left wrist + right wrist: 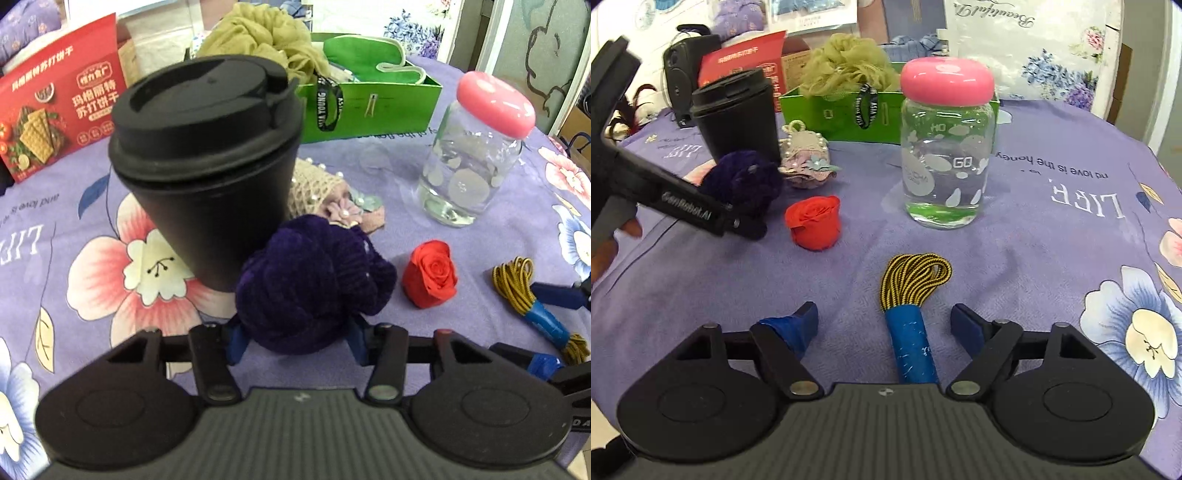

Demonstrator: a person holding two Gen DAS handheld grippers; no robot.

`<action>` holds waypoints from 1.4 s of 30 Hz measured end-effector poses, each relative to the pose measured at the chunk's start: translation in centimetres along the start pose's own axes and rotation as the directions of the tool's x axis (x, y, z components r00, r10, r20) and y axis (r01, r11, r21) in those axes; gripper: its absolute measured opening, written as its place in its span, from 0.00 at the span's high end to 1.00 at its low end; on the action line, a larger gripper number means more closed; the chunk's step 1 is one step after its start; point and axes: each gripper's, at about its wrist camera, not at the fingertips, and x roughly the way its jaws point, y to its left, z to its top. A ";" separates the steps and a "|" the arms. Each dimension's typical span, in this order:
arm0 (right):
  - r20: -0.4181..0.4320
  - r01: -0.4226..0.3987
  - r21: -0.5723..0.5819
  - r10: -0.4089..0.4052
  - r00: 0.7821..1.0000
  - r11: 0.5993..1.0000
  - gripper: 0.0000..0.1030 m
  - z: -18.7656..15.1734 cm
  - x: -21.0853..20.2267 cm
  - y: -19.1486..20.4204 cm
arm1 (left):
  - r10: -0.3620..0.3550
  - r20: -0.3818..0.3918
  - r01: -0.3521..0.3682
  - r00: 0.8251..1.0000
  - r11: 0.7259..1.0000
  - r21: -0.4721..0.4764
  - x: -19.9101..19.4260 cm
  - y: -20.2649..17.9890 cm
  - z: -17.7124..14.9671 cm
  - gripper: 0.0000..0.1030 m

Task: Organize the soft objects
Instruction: 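Close left tool on purple velvet ball while right tool grasps the cord's blue wrap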

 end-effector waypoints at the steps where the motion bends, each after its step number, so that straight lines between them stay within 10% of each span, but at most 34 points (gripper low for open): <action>1: 0.005 -0.003 0.005 0.003 1.000 1.000 0.65 -0.2 -0.2 -0.1 | -0.005 -0.004 0.005 1.000 1.000 -0.013 -0.1 0.2 0.0 0.53; 5: 0.007 -0.018 0.020 0.018 1.000 1.000 0.99 -0.5 -1.3 -0.8 | -0.023 0.008 0.024 1.000 0.998 -0.058 -1.7 0.7 -0.8 0.54; 13: 0.183 -0.081 0.077 0.066 0.981 0.994 1.00 1.1 -7.9 -3.0 | -0.009 0.064 0.015 0.998 0.995 -0.102 -9.7 2.3 -1.3 0.54; 23: 0.334 -0.090 -0.052 0.102 0.937 0.995 0.96 14.7 -7.7 -6.0 | -0.017 0.208 0.023 0.978 0.999 -0.027 -13.2 2.3 9.8 0.53; 34: 0.021 -0.013 -0.004 0.013 1.000 1.000 0.77 0.3 -5.3 -1.8 | -0.032 0.039 0.035 0.999 0.996 -0.081 -10.8 1.3 0.4 0.53; 42: -0.078 0.060 -0.111 -0.069 0.995 0.992 0.59 -0.4 -2.3 1.0 | -0.009 -0.091 -0.006 0.996 0.985 -0.172 -5.2 3.1 -5.7 0.52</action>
